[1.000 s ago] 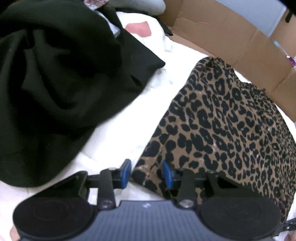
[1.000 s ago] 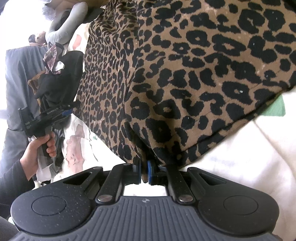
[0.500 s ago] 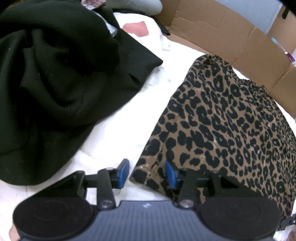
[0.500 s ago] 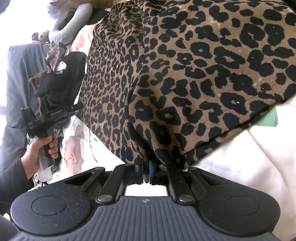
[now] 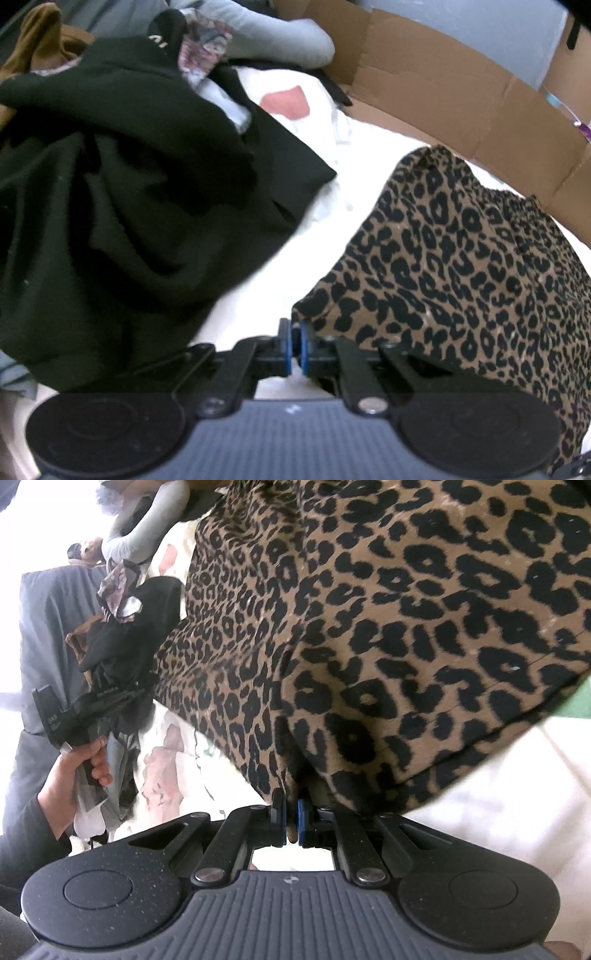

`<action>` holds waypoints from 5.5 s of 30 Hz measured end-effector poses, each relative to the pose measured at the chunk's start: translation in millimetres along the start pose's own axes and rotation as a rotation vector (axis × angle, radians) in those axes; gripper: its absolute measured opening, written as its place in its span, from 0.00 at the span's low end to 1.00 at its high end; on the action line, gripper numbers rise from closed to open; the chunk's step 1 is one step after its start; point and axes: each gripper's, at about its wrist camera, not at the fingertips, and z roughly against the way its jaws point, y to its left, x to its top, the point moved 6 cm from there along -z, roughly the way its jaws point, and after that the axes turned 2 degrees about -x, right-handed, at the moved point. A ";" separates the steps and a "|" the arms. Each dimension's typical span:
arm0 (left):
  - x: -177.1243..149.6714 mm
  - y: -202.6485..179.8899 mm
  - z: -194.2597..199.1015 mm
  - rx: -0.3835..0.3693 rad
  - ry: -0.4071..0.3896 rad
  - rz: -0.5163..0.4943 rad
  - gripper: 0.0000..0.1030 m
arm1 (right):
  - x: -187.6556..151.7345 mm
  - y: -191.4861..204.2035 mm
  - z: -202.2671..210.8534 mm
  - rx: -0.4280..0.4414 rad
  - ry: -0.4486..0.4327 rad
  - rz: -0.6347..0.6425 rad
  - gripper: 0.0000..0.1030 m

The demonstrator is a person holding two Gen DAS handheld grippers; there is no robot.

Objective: Fold clothes

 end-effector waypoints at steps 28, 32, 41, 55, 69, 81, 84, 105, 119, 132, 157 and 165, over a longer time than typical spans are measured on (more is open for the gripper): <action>-23.1 30.3 -9.4 -0.075 0.004 0.122 0.16 | 68.2 29.3 51.9 -0.185 -0.183 0.294 0.11; -26.3 33.6 -10.2 -0.083 0.006 0.122 0.16 | 76.8 33.6 29.6 -0.209 -0.181 0.320 0.11; -32.5 26.9 -14.1 -0.188 0.024 -0.039 0.28 | 87.2 34.9 -9.7 -0.313 -0.162 0.460 0.12; -38.2 42.6 -15.8 -0.364 0.014 0.218 0.29 | 63.5 21.2 -14.2 -0.405 -0.118 0.556 0.15; -20.5 43.6 -17.7 -0.619 0.021 0.439 0.29 | 60.8 16.7 -11.3 -0.392 -0.109 0.541 0.15; -20.3 25.2 -23.3 -0.486 0.037 0.294 0.29 | 60.4 14.8 -11.6 -0.384 -0.112 0.532 0.15; -24.6 33.2 -25.8 -0.488 0.045 0.326 0.29 | 59.8 14.7 -12.0 -0.383 -0.113 0.532 0.15; -5.5 5.6 30.9 -0.506 -0.013 0.318 0.05 | 44.4 12.7 20.7 -0.378 -0.093 0.484 0.15; 13.9 -74.5 63.2 -0.500 0.008 0.209 0.05 | 54.4 36.1 49.6 -0.330 -0.201 0.470 0.37; -1.0 -168.4 42.6 -0.531 0.110 0.042 0.05 | 68.9 55.5 48.8 -0.250 -0.294 0.512 0.39; -41.2 -258.7 39.8 -0.625 0.207 -0.056 0.05 | 92.8 77.5 16.8 -0.173 -0.410 0.405 0.45; -48.6 -258.9 37.0 -0.633 0.215 -0.037 0.06 | 94.8 81.9 2.8 -0.186 -0.399 0.421 0.28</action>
